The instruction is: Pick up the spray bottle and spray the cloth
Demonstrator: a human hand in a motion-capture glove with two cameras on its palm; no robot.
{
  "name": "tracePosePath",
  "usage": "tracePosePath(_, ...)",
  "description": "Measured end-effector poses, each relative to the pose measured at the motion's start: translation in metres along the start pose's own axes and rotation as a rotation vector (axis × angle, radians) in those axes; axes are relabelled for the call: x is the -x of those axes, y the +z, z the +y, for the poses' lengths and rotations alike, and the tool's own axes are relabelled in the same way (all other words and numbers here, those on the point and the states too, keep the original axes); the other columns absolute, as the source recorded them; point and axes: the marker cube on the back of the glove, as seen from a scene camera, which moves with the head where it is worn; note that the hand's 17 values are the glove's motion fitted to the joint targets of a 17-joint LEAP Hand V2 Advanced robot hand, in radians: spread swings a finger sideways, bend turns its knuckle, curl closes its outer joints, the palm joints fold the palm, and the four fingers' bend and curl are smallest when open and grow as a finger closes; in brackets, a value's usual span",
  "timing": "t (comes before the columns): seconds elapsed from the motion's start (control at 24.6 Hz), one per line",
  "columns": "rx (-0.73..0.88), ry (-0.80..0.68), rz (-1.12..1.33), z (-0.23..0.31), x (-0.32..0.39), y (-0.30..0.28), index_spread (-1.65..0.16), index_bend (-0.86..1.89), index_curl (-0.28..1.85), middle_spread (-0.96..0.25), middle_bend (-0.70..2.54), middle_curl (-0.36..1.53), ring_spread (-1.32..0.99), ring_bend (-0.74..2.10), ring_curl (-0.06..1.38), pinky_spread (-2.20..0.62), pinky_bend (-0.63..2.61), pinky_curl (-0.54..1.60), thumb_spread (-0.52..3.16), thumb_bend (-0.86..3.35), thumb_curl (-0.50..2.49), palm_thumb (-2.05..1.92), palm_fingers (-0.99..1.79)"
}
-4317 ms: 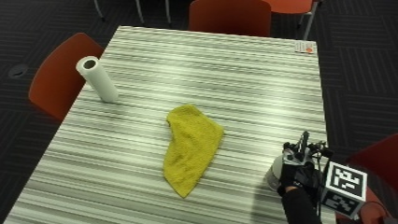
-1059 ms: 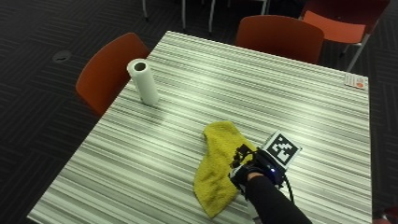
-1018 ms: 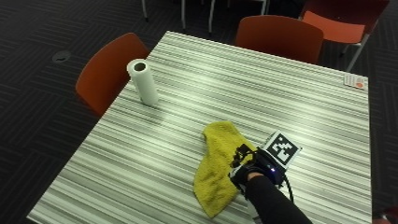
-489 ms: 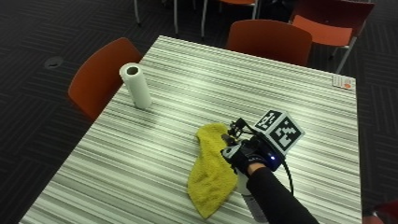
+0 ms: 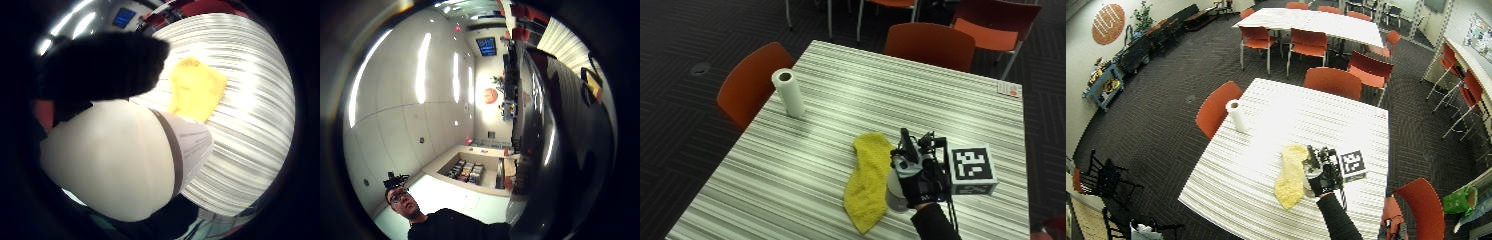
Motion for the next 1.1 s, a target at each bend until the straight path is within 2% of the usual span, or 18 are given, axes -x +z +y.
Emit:
tracePosePath(0.37, 0.002, -0.015, 0.038, -0.002, 0.004, 0.002, -0.14, 0.32, 0.64, -0.05, 0.42, 0.60, -0.12, 0.48, 0.49, 0.08, 0.18, 0.33, 0.62, -0.03, 0.81, 1.09, 1.18)
tracePosePath(0.61, 0.087, 0.008, -0.024, -0.001, 0.027, 0.032, -0.14, 0.33, 0.65, -0.05, 0.43, 0.61, -0.13, 0.48, 0.49, 0.07, 0.18, 0.34, 0.58, -0.02, 0.82, 1.09, 1.17)
tracePosePath(1.1, 0.198, -0.069, -0.015, -0.008, 0.017, 0.074, -0.14, 0.34, 0.66, -0.05, 0.43, 0.62, -0.12, 0.48, 0.50, 0.06, 0.17, 0.36, 0.54, -0.02, 0.83, 1.09, 1.14)
